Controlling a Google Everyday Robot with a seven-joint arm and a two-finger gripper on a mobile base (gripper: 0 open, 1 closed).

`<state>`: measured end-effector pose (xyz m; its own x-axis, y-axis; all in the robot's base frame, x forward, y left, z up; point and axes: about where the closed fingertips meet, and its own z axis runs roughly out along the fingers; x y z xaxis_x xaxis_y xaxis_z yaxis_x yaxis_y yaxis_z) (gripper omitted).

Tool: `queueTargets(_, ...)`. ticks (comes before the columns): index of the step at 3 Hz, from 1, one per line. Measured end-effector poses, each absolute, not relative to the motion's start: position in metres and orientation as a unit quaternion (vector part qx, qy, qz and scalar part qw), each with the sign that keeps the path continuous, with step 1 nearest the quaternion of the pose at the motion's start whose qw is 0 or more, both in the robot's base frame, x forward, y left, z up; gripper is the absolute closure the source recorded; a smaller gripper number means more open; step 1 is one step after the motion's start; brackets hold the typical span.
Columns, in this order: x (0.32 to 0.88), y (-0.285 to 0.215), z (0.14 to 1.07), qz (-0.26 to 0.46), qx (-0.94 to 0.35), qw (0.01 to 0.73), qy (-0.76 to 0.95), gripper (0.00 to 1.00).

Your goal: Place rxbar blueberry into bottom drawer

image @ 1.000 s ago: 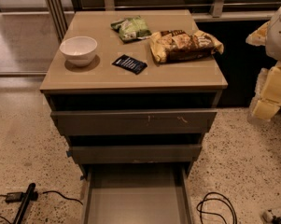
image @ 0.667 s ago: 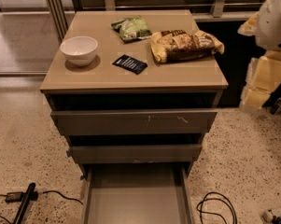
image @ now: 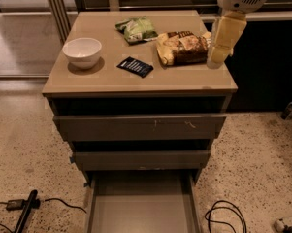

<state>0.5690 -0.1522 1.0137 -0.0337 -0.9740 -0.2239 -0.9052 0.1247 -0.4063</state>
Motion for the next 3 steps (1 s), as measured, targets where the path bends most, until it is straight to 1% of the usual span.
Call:
queueTargets(1, 0.606, -0.143, 1.014, -0.032, -0.631, 0.277, 0.723, 0.0)
queueTargets(2, 0.623, -0.143, 0.999, 0.041, -0.586, 0.307, 0.749, 0.0)
queueTargets(3, 0.627, -0.138, 0.986, 0.07, -0.555, 0.315, 0.766, 0.0)
